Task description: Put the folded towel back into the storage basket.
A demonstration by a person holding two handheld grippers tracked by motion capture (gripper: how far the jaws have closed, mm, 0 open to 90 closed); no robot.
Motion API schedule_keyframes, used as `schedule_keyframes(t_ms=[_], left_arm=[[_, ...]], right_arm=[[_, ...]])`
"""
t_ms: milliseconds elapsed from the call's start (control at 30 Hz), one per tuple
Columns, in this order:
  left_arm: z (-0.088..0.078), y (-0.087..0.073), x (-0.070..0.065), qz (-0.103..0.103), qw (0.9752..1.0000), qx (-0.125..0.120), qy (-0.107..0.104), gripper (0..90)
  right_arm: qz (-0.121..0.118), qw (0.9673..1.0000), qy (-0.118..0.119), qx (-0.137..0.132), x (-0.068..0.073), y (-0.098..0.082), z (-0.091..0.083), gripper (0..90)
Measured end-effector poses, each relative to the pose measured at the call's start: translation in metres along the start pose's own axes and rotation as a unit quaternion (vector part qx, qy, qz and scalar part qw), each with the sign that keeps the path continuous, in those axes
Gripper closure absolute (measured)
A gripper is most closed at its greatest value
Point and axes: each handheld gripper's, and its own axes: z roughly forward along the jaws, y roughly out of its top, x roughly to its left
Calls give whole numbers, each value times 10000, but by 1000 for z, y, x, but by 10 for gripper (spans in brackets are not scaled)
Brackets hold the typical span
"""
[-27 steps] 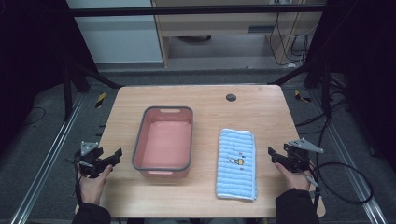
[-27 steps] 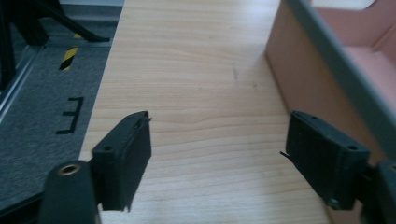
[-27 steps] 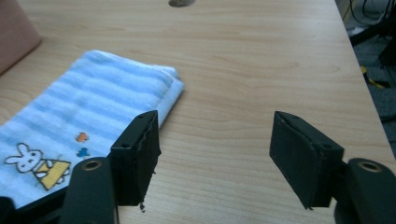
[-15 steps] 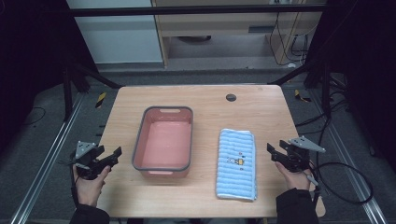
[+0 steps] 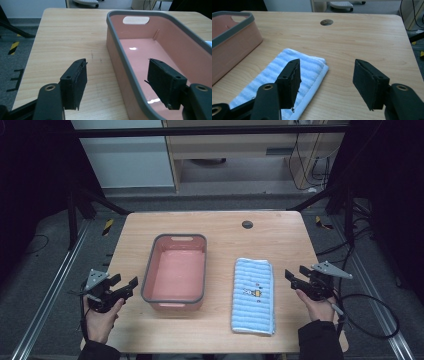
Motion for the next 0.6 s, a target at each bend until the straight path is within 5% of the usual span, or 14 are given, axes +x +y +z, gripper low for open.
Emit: schedule_keyframes(t_ms=[600], left_arm=[[-4,17,-38,164,9991,-159,-365,335]], right_arm=[[-282,9994,173,-119,13,31,-1,367]])
